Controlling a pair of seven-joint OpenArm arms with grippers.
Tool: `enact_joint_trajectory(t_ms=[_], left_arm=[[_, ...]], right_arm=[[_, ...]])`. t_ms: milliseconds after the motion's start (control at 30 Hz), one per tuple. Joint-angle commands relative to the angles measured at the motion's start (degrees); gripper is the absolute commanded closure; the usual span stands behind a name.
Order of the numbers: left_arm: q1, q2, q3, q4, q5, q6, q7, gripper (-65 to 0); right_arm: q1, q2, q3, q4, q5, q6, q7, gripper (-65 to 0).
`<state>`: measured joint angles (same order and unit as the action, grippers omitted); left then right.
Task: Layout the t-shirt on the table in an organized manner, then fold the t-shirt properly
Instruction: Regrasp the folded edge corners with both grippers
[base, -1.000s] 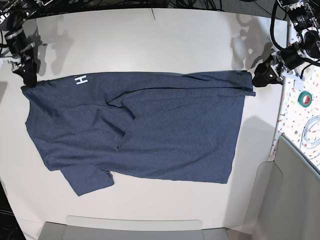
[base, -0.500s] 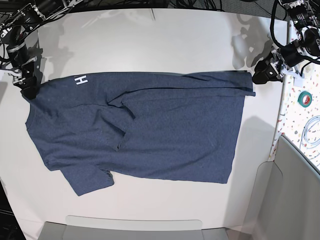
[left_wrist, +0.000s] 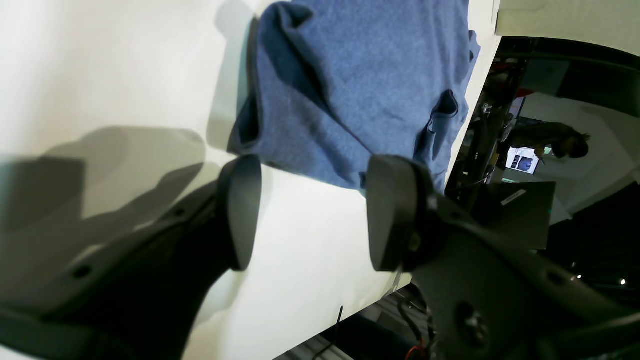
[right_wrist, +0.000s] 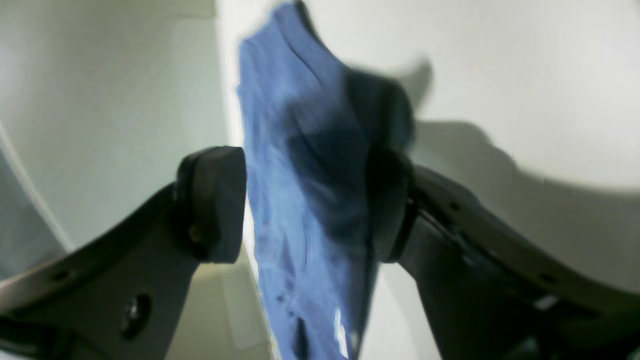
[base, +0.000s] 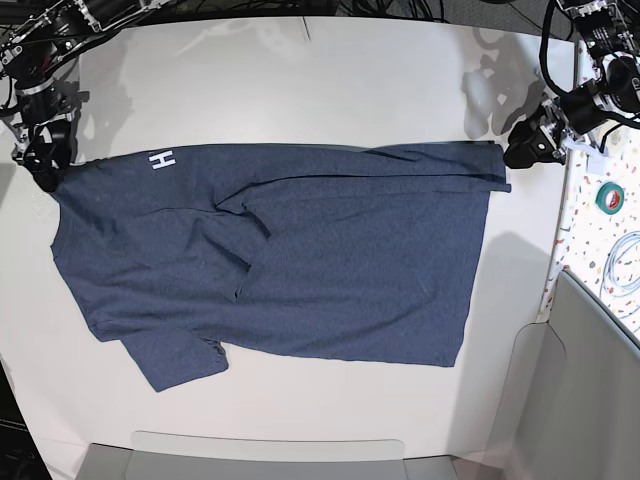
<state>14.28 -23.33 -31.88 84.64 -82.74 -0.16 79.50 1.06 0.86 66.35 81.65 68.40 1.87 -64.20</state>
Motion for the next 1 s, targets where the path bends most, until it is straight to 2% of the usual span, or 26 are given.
enact_joint_trajectory(t_ms=[0, 133, 233, 433, 967], left_arm=[[-0.3, -0.7, -0.3, 0.9, -2.3, 0.7, 0.5, -32.2], [-0.3, -0.5, -0.6, 1.1, -2.3, 0.7, 0.5, -32.2], [-0.3, -0.6, -0.7, 3.7, -2.3, 0.7, 0.5, -32.2], [1.2, -0.4, -0.6, 8.8, -2.3, 0.7, 0.5, -32.2], [1.3, -0.4, -0.7, 8.8, -2.3, 0.7, 0.5, -32.2]], right_arm=[[-0.6, -0.9, 0.2, 2.0, -1.9, -2.0, 0.6, -35.5], [-1.3, -3.4, 0.3, 7.7, -6.1, -5.3, 2.0, -35.6], [-1.0, -4.6, 0.4, 8.0, -8.3, -7.1, 2.4, -35.7], [1.7, -4.3, 0.2, 6.9, -9.8, -7.4, 2.8, -35.8], [8.0, -4.2, -2.1, 4.7, -16.1, -7.3, 2.8, -35.3]])
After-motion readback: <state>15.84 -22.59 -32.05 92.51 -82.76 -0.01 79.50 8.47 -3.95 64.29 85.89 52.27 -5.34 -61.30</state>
